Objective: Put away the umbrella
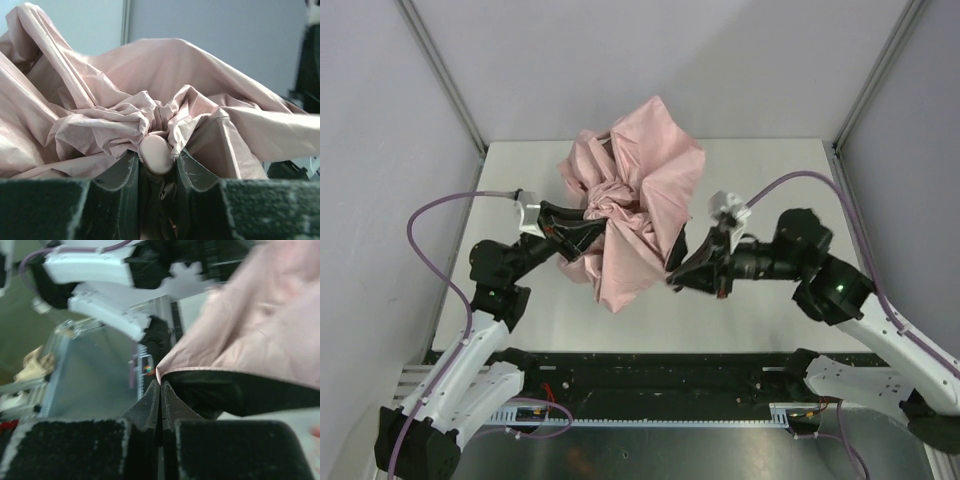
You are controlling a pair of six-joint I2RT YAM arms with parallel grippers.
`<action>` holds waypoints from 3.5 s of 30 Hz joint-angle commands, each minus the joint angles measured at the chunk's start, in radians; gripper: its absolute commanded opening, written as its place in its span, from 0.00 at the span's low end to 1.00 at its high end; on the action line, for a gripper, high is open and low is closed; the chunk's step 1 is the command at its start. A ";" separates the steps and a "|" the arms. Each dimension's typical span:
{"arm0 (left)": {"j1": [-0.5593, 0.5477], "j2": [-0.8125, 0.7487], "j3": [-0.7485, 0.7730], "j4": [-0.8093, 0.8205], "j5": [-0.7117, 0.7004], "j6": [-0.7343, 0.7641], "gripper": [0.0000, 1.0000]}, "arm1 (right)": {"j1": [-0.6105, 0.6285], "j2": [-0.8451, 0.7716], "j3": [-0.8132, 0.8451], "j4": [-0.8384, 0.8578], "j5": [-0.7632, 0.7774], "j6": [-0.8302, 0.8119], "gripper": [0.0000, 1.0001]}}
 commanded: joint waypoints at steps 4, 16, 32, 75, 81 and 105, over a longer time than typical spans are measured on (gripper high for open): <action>0.003 0.022 0.075 0.119 -0.216 -0.166 0.00 | 0.440 0.107 -0.066 0.269 0.427 0.018 0.00; 0.001 -0.024 0.004 0.202 -0.240 -0.208 0.00 | 0.552 0.111 -0.195 0.301 0.662 0.154 0.66; 0.001 -0.033 0.007 0.217 -0.245 -0.070 0.00 | 0.046 -0.137 -0.293 0.306 0.486 0.768 0.82; 0.000 -0.031 -0.032 0.134 -0.486 -0.102 0.00 | 0.161 0.086 -0.201 0.718 0.402 0.332 0.00; 0.001 -0.010 -0.027 0.198 -0.497 -0.274 0.00 | 0.216 0.220 -0.306 1.312 0.010 0.627 0.08; 0.039 0.041 -0.155 0.520 -0.465 -0.594 0.00 | 0.454 0.284 -0.354 1.102 0.318 0.351 0.01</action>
